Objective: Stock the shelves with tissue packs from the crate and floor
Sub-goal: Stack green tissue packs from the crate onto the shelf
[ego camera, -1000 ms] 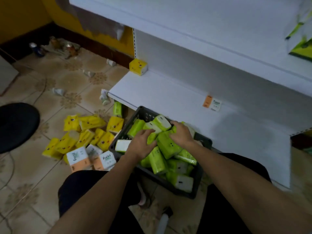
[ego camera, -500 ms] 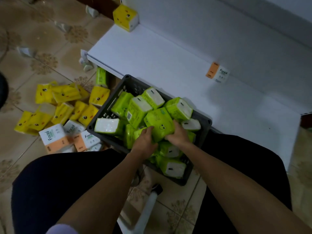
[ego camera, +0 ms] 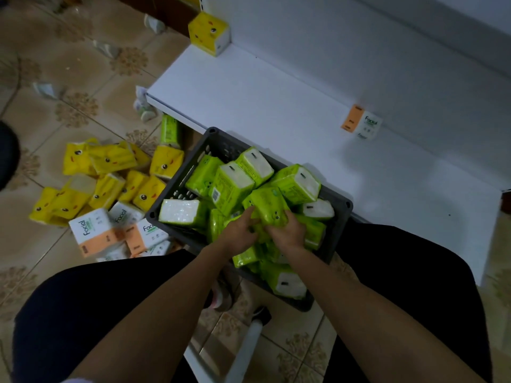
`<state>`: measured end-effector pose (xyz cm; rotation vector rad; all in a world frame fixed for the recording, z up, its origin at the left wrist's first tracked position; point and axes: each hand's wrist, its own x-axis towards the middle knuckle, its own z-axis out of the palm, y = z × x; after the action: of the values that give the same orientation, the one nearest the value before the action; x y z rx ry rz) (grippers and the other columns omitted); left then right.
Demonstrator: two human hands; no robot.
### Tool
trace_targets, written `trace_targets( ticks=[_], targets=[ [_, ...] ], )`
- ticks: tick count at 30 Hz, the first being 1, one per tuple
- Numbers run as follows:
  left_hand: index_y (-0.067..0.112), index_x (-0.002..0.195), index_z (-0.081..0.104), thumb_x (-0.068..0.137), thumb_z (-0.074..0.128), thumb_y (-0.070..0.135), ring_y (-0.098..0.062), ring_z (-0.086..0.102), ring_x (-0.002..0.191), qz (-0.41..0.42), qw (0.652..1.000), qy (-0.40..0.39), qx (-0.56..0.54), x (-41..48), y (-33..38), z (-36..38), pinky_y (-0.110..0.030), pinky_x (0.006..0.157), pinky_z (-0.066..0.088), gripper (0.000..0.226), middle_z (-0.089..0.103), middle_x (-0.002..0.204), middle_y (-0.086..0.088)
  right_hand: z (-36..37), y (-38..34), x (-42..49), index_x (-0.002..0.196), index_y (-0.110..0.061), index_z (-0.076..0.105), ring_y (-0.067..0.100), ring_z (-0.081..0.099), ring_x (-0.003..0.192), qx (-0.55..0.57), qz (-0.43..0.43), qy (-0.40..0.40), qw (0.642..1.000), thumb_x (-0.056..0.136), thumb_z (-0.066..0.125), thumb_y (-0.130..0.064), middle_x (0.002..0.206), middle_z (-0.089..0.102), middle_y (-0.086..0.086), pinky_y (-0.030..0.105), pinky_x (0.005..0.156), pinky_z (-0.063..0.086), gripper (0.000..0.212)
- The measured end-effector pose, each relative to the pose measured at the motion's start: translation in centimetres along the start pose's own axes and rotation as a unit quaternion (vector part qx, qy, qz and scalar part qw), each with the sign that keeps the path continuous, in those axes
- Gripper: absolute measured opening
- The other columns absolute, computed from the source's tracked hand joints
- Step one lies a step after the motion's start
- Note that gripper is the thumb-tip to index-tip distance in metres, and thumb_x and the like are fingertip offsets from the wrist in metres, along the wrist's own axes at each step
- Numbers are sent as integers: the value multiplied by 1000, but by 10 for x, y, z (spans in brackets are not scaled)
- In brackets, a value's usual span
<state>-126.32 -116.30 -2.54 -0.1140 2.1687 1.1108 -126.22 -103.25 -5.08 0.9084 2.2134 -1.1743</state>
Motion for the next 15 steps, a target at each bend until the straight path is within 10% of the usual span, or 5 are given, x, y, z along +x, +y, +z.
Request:
trace_targets(
  ticks=[7,11,15],
  targets=[
    [22,147,15,75,73,10,-33,26,137,102,984,146,26,-22,33,-49,-38,107,29,93,27,145,-24,-47,-41,-41,126,-18,56,26,61,101,37,-117,32,992,66,78,-25,114,60,10,36,89,51,64],
    [18,144,25,73,74,5,-26,37,130,181,968,175,15,-47,67,-83,-13,92,27,88,36,140,-17,-80,-86,-71,122,-22,59,22,66,90,30,-196,9,980,65,80,-22,105,64,5,44,83,55,60],
    [17,135,43,75,73,14,-27,50,116,194,949,243,61,-77,99,-129,-22,91,35,67,49,131,-15,-104,-143,-107,124,-21,58,19,61,92,-40,-300,0,953,68,80,-20,114,57,5,30,88,49,61]
  ],
)
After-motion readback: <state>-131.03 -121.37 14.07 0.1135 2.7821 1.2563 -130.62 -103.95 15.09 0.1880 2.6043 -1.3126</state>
